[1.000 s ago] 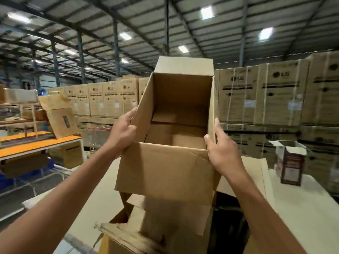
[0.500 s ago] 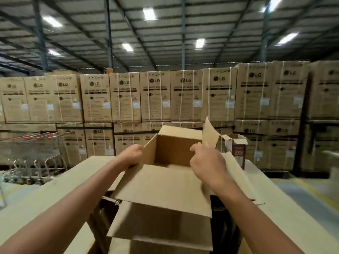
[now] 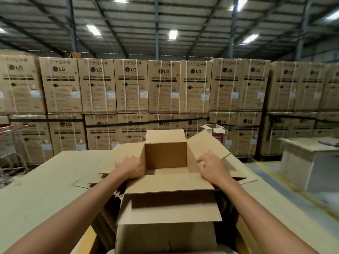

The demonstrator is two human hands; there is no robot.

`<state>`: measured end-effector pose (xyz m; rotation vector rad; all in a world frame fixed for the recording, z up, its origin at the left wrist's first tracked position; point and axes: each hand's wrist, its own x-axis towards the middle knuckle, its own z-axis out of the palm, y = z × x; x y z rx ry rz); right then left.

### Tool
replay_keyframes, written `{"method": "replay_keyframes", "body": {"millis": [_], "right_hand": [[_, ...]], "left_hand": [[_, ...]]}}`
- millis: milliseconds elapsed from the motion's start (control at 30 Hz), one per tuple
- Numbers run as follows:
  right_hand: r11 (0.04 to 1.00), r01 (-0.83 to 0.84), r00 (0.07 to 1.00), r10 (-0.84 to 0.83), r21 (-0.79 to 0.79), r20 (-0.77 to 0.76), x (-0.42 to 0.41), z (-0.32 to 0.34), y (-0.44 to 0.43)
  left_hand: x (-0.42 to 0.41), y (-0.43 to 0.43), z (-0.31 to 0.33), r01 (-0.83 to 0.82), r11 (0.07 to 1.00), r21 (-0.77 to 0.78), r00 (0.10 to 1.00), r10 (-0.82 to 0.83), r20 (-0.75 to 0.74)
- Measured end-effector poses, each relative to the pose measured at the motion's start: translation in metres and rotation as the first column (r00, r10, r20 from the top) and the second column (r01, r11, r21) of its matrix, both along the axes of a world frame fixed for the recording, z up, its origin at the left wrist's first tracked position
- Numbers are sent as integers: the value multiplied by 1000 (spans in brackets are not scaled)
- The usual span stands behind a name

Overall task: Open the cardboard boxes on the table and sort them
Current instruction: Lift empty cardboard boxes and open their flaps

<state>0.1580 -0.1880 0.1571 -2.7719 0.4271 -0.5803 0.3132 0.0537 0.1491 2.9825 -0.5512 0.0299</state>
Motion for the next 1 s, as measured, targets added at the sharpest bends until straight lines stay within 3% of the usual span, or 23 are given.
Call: {"method": "replay_keyframes", "body": {"millis": [100,167,267,400,500,700,733,867,1000], "right_hand": [[995,66,935,-35,-76,353,4,6,3],[983,182,880,-171,17,444,8,17,6],[952,274,910,-302,135,283,14,25,11],[989,116,953,-137,94,269,21,31,15],[1000,-3,998,3,2,63,31,38,15],[984,-41,951,91,174,-296,40,27,8],[988,-27,945,75,151,-319,41,22,11],[965,-2,950,-80,-261,-302,45,-5,25],[972,12,968,-70,-235,-241,45,-13,26]], "left_hand": [[9,10,4,-57,998,9,995,57,79],[14,20,12,-167,986,13,980,165,110],[20,35,21,-197,976,-91,974,205,91],[22,30,34,-33,976,-214,970,83,231],[15,12,40,66,987,-150,972,-30,235],[17,-9,18,197,979,-48,980,-196,25],[19,-10,9,190,982,-18,982,-190,-17],[18,-10,-11,166,980,112,986,-164,-30],[21,-7,-14,179,983,50,983,-178,-38]]}}
